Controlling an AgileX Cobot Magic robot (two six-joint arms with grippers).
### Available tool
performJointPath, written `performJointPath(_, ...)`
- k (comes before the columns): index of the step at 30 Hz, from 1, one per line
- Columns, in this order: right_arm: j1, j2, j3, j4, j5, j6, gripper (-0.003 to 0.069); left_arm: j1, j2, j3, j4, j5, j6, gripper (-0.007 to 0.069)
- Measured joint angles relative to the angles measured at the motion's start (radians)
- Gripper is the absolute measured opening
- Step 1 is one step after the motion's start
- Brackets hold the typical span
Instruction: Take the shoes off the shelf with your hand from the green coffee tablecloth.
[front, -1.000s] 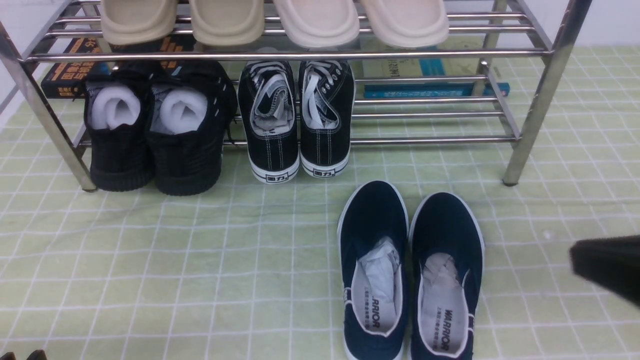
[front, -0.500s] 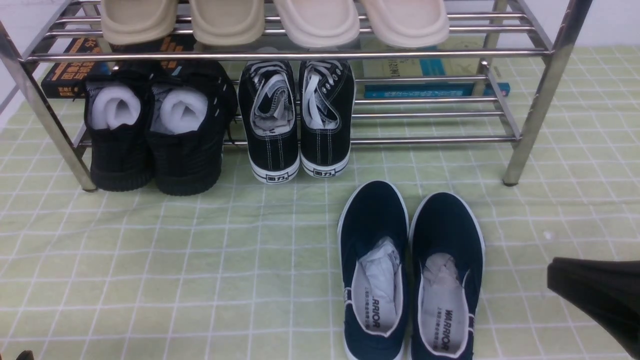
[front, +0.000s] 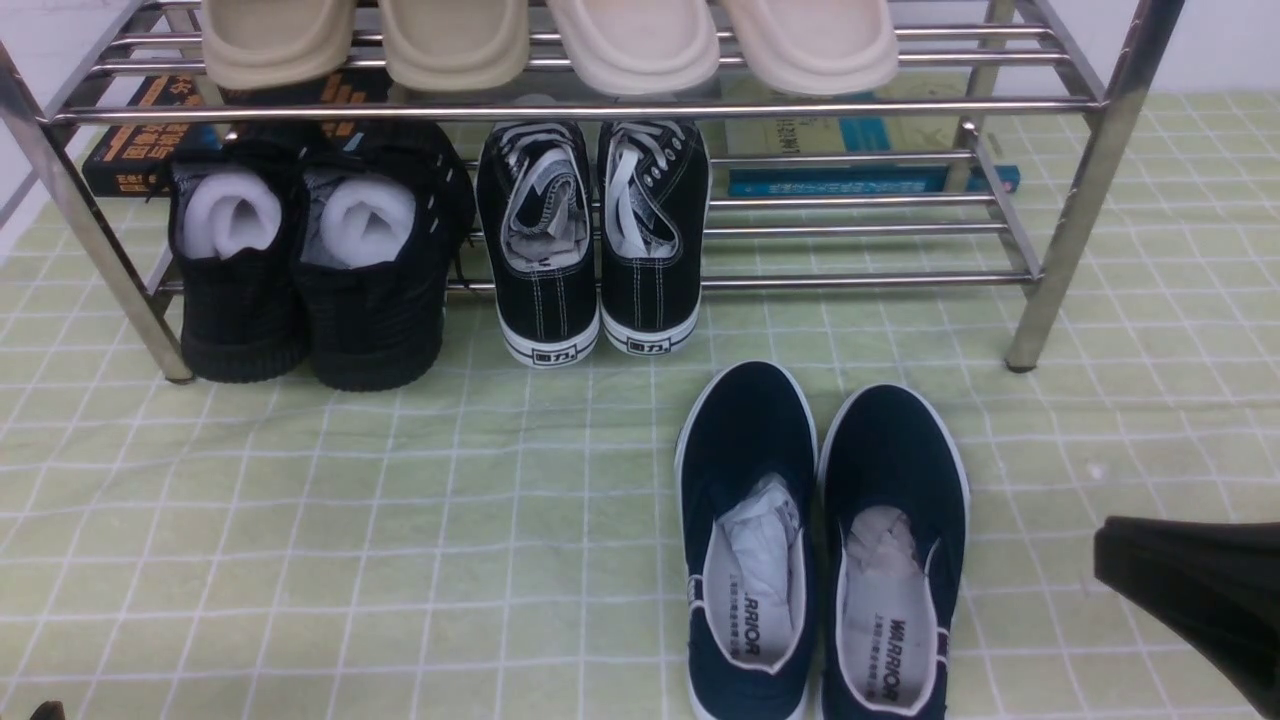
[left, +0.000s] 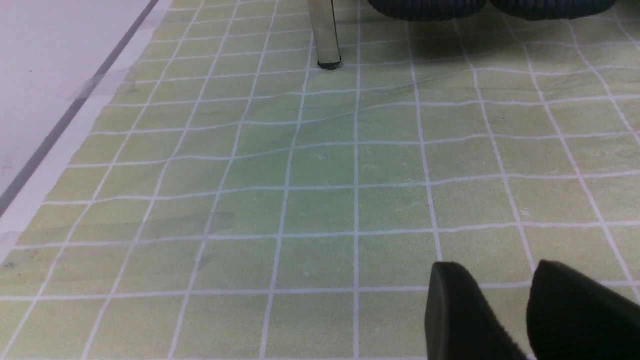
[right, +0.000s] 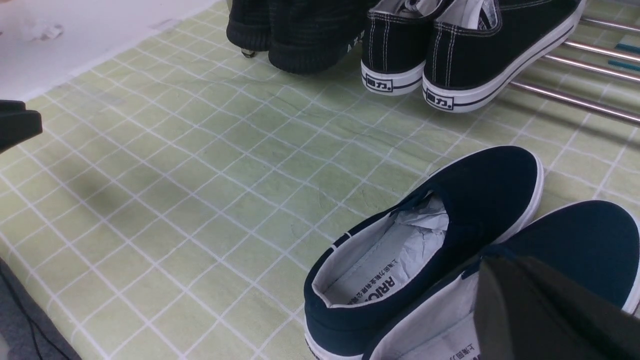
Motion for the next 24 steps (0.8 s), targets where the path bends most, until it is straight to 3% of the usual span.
performJointPath(10, 0.000, -0.011, 0.010, 0.001, 0.000, -0.005, 0.0006, 0.000, 0.000, 0.000, 0.001, 0.000, 0.000, 0.0242)
performJointPath(14, -0.013, -0.055, 0.063, 0.003, -0.002, -0.059, 0.0009, 0.000, 0.000, 0.000, 0.002, 0.000, 0.000, 0.0242)
performJointPath(18, -0.169, -0.163, 0.188, 0.024, 0.000, -0.128, 0.0013, 0.000, 0.000, 0.001, 0.004, 0.000, 0.000, 0.0242)
performJointPath(23, -0.435, -0.352, 0.310, 0.057, 0.011, -0.129, 0.0018, 0.000, 0.000, 0.001, 0.004, 0.000, 0.000, 0.0242)
performJointPath(24, -0.447, -0.361, 0.319, 0.057, 0.011, -0.129, 0.0018, 0.000, 0.000, 0.001, 0.004, 0.000, 0.000, 0.0242)
